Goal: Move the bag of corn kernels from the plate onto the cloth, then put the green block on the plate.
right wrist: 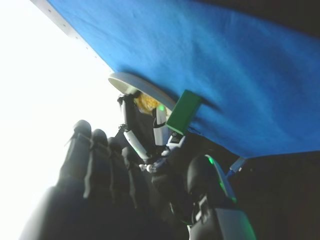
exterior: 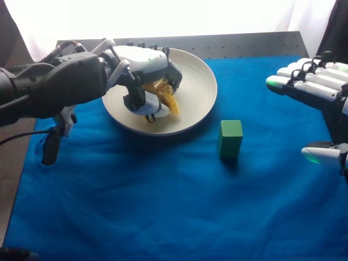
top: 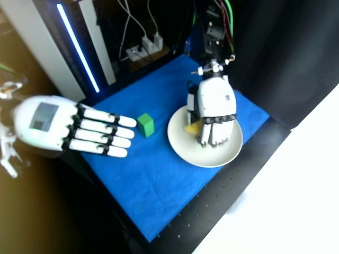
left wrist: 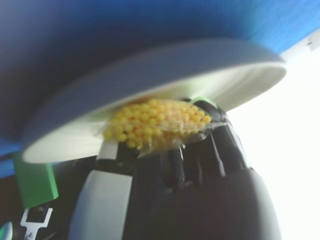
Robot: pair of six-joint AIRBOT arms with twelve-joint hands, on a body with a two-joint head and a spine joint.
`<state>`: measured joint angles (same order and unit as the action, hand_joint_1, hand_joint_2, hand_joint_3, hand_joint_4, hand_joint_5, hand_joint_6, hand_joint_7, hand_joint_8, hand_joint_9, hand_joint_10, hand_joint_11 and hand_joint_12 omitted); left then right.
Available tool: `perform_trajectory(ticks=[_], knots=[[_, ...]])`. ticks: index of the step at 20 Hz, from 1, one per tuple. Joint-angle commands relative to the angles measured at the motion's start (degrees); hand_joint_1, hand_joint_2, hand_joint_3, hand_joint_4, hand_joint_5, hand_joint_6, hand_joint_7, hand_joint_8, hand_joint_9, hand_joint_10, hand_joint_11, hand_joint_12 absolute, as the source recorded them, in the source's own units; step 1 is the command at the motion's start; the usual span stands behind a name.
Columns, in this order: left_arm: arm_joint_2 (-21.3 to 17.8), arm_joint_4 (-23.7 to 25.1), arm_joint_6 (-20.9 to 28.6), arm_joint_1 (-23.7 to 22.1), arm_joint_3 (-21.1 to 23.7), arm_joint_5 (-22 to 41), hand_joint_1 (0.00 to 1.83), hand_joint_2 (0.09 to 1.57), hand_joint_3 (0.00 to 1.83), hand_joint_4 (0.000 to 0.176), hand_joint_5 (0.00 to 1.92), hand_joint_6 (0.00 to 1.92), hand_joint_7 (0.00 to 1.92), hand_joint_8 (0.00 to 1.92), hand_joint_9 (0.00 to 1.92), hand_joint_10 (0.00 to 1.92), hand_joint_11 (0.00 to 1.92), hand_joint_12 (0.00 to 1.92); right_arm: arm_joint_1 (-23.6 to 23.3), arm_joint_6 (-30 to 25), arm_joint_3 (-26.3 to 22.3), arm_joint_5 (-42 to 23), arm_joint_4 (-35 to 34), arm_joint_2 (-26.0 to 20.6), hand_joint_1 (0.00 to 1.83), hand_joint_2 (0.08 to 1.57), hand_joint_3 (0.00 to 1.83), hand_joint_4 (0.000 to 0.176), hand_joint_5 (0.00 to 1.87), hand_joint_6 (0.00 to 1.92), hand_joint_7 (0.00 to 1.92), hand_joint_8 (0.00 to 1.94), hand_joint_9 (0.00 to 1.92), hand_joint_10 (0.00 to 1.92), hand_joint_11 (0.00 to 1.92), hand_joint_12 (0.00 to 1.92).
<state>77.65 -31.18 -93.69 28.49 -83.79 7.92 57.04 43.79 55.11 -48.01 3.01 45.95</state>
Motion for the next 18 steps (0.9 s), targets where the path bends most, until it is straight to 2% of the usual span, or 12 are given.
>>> perform_trajectory(ticks=[1,2,3,5,7,10,11,12,13,15,16,18], knots=[[-0.2,0.5,-0.5,-0.2,0.1,4.6,1.04,1.41,0.0,0.0,0.56,1.74,0.39,1.8,0.41,1.91,0.59,1.92,-0.7,-0.2,0.1,-6.8,-0.8,0.2,0.59,1.32,0.0,0.019,0.0,0.0,0.0,0.0,0.0,0.0,0.0,0.0],[-0.5,0.5,-0.5,-0.4,0.5,5.3,1.19,1.42,0.01,0.0,0.49,1.78,0.31,1.84,0.49,1.89,0.64,1.92,-0.7,-0.2,0.1,-6.8,-0.8,0.2,0.59,1.32,0.0,0.03,0.0,0.0,0.0,0.0,0.0,0.0,0.0,0.0],[-1.0,0.6,-0.5,-0.7,1.1,6.1,1.23,1.41,0.0,0.0,0.48,1.79,0.32,1.81,0.52,1.88,0.68,1.92,-0.7,-0.2,0.1,-6.8,-0.8,0.2,0.62,1.31,0.0,0.034,0.0,0.0,0.0,0.0,0.0,0.0,0.0,0.0],[-2.7,2.0,-0.5,-1.6,3.1,8.2,1.23,1.42,0.0,0.0,0.45,1.85,0.31,1.82,0.51,1.87,0.58,1.92,-0.7,-0.3,0.1,-6.8,-0.8,0.2,0.62,1.31,0.0,0.037,0.0,0.0,0.0,0.0,0.0,0.0,0.0,0.0],[-5.3,4.7,-0.6,-2.5,6.6,11.6,1.24,1.41,0.0,0.0,0.47,1.74,0.32,1.84,0.53,1.88,0.64,1.92,-0.6,-0.4,0.1,-6.8,-0.8,0.2,0.61,1.31,0.0,0.033,0.0,0.0,0.0,0.0,0.0,0.0,0.0,0.0],[-10.6,9.9,-0.2,-3.1,13.7,17.5,1.23,1.41,0.0,0.0,0.47,1.7,0.32,1.86,0.55,1.92,0.74,1.92,-0.6,-0.7,0.1,-6.8,-0.9,0.2,0.52,1.34,0.01,0.021,0.0,0.0,0.0,0.0,0.0,0.0,0.0,0.0],[-11.4,10.8,0.0,-3.1,14.8,18.2,1.23,1.42,0.0,0.0,0.44,1.74,0.31,1.87,0.54,1.92,0.72,1.92,-0.6,-0.7,0.1,-6.8,-0.9,0.3,0.53,1.34,0.01,0.03,0.0,0.0,0.0,0.0,0.0,0.0,0.0,0.0],[-13.3,13.1,1.1,-2.4,17.4,20.4,1.22,1.43,0.0,0.0,0.45,1.75,0.3,1.88,0.51,1.92,0.64,1.92,-0.6,-0.8,0.0,-6.8,-1.0,0.3,0.54,1.34,0.01,0.029,0.0,0.0,0.0,0.0,0.0,0.0,0.0,0.0],[-15.9,16.6,2.9,-0.8,21.0,23.3,1.24,1.41,0.0,0.0,0.48,1.7,0.33,1.86,0.51,1.91,0.55,1.92,-0.6,-0.8,-0.1,-6.8,-1.2,0.3,0.54,1.34,0.01,0.014,0.0,0.0,0.0,0.0,0.0,0.0,0.0,0.0],[-19.0,19.8,5.5,2.3,25.2,27.5,1.24,1.4,0.0,0.0,0.47,1.7,0.38,1.82,0.53,1.9,0.56,1.92,-0.6,-0.8,-0.2,-6.8,-1.3,0.3,0.6,1.33,0.0,0.0,0.0,0.0,0.0,0.0,0.0,0.0,0.0,0.0],[-20.9,21.5,8.0,4.8,27.5,30.2,1.23,1.41,0.0,0.0,0.46,1.7,0.38,1.84,0.52,1.92,0.57,1.92,-0.6,-0.8,-0.3,-6.8,-1.4,0.3,0.62,1.33,0.0,0.0,0.0,0.0,0.0,0.0,0.0,0.0,0.0,0.0],[-24.1,25.6,18.0,10.7,30.5,35.6,1.23,1.41,0.0,0.0,0.46,1.79,0.34,1.8,0.5,1.88,0.54,1.92,-0.6,-0.8,-0.3,-6.8,-1.6,0.3,0.6,1.33,0.0,0.0,0.0,0.0,0.0,0.0,0.0,0.0,0.0,0.0]])
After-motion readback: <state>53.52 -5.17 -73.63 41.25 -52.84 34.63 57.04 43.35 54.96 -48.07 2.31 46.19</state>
